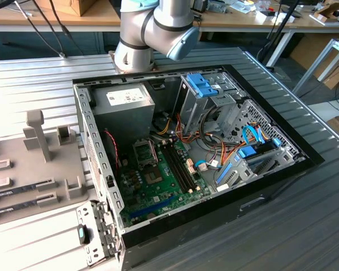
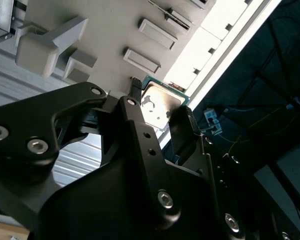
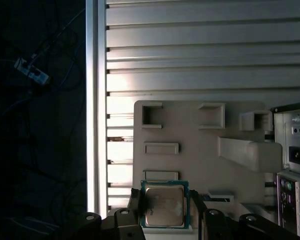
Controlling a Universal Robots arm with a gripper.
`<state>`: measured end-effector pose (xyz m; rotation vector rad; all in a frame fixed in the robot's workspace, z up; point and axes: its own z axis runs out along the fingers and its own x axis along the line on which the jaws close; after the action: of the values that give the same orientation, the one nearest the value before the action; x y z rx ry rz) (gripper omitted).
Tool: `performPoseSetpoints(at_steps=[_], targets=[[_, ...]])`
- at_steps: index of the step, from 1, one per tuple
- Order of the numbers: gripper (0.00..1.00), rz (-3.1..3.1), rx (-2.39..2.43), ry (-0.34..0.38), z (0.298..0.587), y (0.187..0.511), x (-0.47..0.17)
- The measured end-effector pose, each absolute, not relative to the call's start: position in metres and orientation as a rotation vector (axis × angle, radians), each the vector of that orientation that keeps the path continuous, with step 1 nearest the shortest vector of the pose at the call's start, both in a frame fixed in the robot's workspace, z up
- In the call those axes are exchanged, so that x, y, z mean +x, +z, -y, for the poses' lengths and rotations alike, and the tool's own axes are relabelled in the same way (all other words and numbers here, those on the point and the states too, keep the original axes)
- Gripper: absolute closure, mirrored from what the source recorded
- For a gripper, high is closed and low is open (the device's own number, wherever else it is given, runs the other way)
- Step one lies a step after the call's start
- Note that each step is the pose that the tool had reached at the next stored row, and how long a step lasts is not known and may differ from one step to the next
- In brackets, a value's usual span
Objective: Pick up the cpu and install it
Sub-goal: 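Pick up the cpu and move it towards the insertion slot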
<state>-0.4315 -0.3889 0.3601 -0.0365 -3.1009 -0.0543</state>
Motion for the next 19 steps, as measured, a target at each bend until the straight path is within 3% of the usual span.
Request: performPoseSetpoints(at_steps=[19], targets=[[0.53, 3.101, -0.037, -0.054, 0.389, 0.377, -0.431]])
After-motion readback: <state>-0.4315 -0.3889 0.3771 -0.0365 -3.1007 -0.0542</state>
